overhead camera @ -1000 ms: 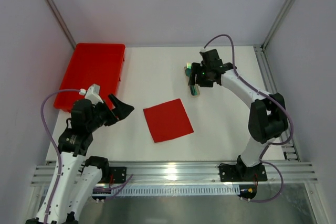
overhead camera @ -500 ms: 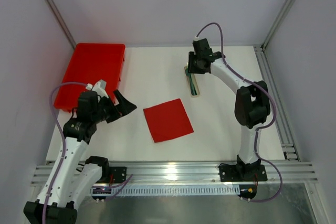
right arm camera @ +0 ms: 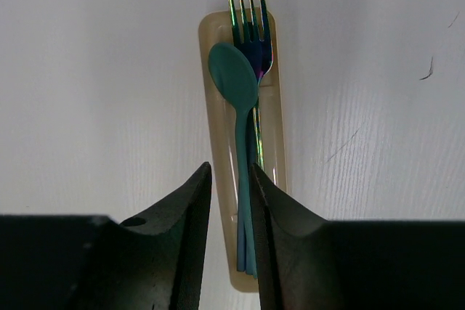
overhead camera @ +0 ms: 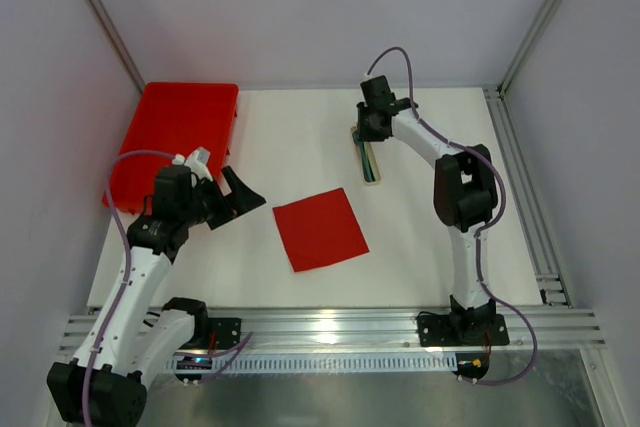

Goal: Place the utensils on the paper napkin and roll it up

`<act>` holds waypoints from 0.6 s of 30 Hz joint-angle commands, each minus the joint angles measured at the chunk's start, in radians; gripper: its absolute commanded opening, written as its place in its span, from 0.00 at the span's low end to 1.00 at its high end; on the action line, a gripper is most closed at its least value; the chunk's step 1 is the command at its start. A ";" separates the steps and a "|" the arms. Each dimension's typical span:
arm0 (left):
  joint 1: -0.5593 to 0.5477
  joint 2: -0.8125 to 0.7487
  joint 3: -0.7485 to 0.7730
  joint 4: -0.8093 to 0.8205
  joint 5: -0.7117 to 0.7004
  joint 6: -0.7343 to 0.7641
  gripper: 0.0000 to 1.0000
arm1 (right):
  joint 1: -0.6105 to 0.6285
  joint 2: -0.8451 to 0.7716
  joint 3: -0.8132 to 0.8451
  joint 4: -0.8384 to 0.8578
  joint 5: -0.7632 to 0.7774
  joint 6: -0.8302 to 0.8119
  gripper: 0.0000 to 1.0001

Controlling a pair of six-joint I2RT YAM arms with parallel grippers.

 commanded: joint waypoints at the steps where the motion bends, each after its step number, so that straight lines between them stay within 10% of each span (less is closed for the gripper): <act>1: 0.005 0.010 0.019 0.059 0.031 -0.002 0.91 | -0.003 0.024 0.056 -0.012 0.024 -0.027 0.31; 18: 0.003 0.045 0.004 0.110 0.071 -0.017 0.90 | -0.009 0.091 0.085 -0.039 -0.004 -0.036 0.25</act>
